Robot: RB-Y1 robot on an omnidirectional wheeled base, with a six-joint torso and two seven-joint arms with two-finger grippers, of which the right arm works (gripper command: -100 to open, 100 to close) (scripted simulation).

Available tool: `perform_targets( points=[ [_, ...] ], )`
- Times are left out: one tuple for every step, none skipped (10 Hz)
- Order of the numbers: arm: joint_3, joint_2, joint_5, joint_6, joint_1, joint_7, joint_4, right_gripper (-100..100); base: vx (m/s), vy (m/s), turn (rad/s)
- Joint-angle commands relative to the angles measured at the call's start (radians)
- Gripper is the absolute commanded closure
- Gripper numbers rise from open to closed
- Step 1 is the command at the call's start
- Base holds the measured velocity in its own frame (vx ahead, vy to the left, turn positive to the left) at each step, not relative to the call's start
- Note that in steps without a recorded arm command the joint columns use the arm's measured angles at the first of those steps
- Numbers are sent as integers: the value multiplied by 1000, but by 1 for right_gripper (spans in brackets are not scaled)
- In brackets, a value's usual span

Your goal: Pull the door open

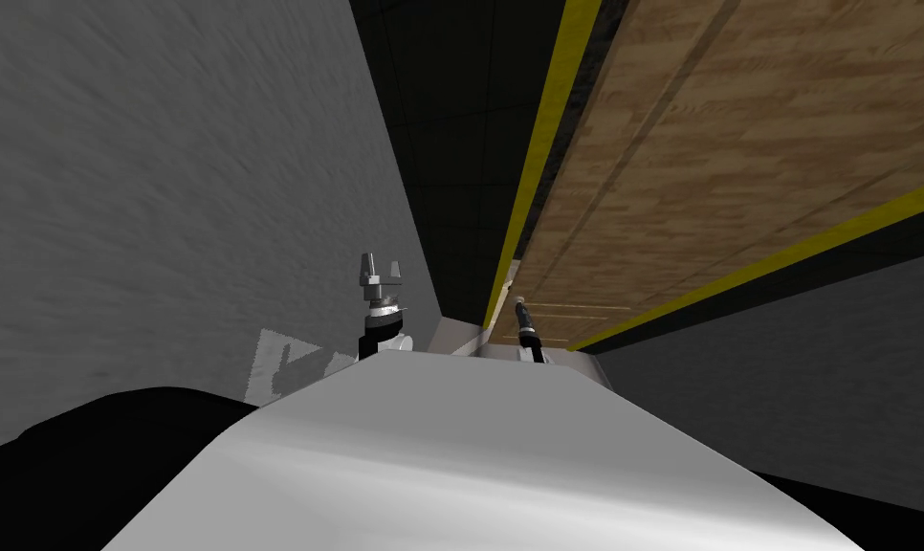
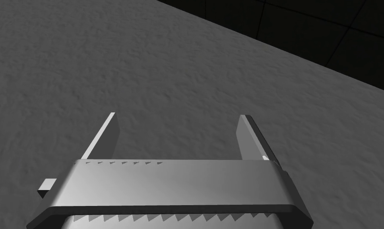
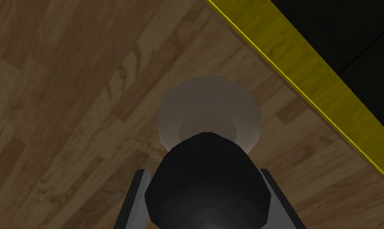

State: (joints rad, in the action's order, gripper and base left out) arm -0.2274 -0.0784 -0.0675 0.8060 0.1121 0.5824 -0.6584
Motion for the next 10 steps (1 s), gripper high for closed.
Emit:
perform_targets(
  points=[
    [-1, -7, 14, -5, -5, -50, -7, 100, -37, -11, 53],
    [-1, -7, 14, -5, -5, -57, -7, 100, -27, -9, 28],
    [1, -11, 25, -4, -5, -95, -5, 100, -37, -11, 50],
    [1, -11, 25, -4, -5, -98, -5, 100, -28, -12, 36],
    [3, -16, 36, -3, -5, -138, -3, 100, -32, -13, 60],
    [5, -21, 47, -2, -5, -162, 0, 100, -53, -24, 99],
    [5, -21, 47, -2, -5, -181, 0, 100, -44, -14, 43],
    [7, -25, 58, -1, -5, -216, 2, 100, -40, -11, 61],
    [7, -25, 58, -1, -5, -222, 2, 100, -29, -11, 33],
    [9, -29, 69, 0, -5, -263, 4, 100, -26, -11, 66]
  ],
)
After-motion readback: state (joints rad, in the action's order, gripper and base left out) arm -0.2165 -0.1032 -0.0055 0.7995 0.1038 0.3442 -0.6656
